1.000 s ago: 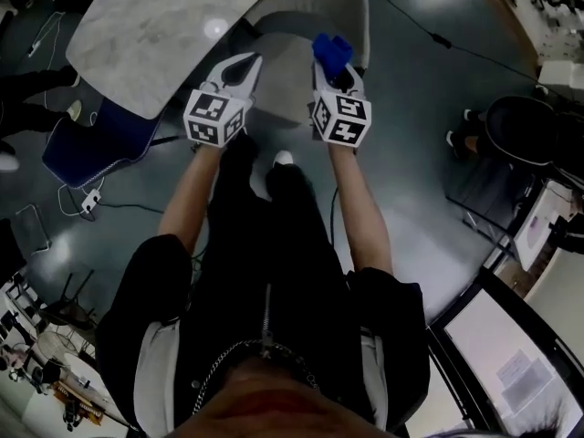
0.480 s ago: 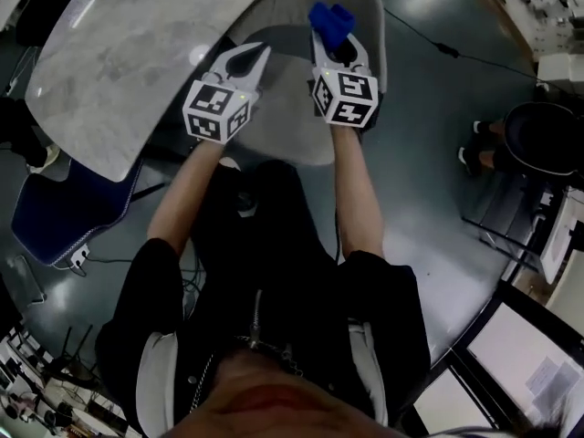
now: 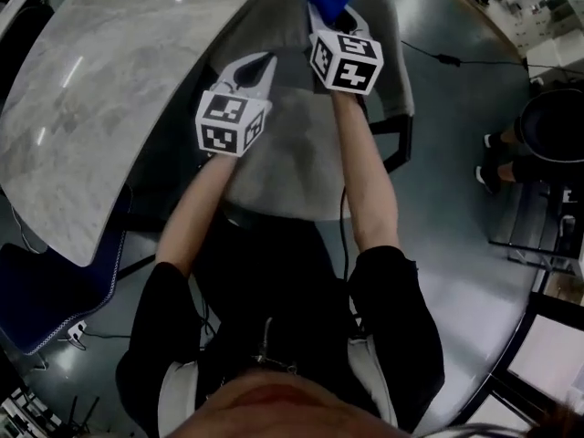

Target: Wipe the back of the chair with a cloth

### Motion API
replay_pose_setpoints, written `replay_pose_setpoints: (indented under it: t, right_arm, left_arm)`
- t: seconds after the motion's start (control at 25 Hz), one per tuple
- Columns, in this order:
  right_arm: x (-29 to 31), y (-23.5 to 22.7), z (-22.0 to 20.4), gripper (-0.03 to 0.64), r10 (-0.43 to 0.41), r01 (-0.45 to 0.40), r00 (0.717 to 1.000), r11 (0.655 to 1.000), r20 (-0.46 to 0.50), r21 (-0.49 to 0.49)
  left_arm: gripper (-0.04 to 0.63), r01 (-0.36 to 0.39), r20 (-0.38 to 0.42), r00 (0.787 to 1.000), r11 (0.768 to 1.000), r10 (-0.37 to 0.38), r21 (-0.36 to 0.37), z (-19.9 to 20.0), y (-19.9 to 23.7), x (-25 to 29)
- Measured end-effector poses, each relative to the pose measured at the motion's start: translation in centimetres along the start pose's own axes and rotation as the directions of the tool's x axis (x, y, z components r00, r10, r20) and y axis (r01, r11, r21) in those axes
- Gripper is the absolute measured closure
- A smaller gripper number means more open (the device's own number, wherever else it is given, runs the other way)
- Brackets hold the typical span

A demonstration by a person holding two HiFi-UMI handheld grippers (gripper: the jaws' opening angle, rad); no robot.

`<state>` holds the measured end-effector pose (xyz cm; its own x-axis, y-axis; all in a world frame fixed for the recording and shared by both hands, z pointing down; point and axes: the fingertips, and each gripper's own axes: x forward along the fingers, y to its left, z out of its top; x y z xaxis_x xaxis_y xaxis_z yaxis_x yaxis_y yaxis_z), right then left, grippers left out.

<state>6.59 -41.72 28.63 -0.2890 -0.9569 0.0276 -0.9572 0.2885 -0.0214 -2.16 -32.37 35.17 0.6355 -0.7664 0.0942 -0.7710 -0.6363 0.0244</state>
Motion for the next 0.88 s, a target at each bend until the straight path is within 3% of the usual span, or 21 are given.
replay_pose_setpoints:
  t: [0.24, 0.44, 0.88]
  right_arm:
    - [4.9, 0.1, 0.7, 0.473, 0.056, -0.055, 0.997, 0.998, 0.06, -0.027]
    - [8.0, 1.9, -0.9, 0.474, 0.121, -0.121, 0.993, 0.993, -0.006, -0.004]
    - [8.2, -3.4, -2.1, 0.472, 0.032, -0.029, 0.998, 0.998, -0.062, 0.054]
  left_arm:
    - [0.584, -0.036, 0.081, 0.996, 0.999, 0.036, 0.005, -2.9, 2.6, -0.7]
    - [0.584, -0.055, 0.07, 0.996, 0.998, 0.052, 0.04, -4.7, 2.7, -1.4]
    - [0.584, 0.017, 0.013, 1.0, 0.999, -0.018, 0.048, -6.5, 0.5, 0.2]
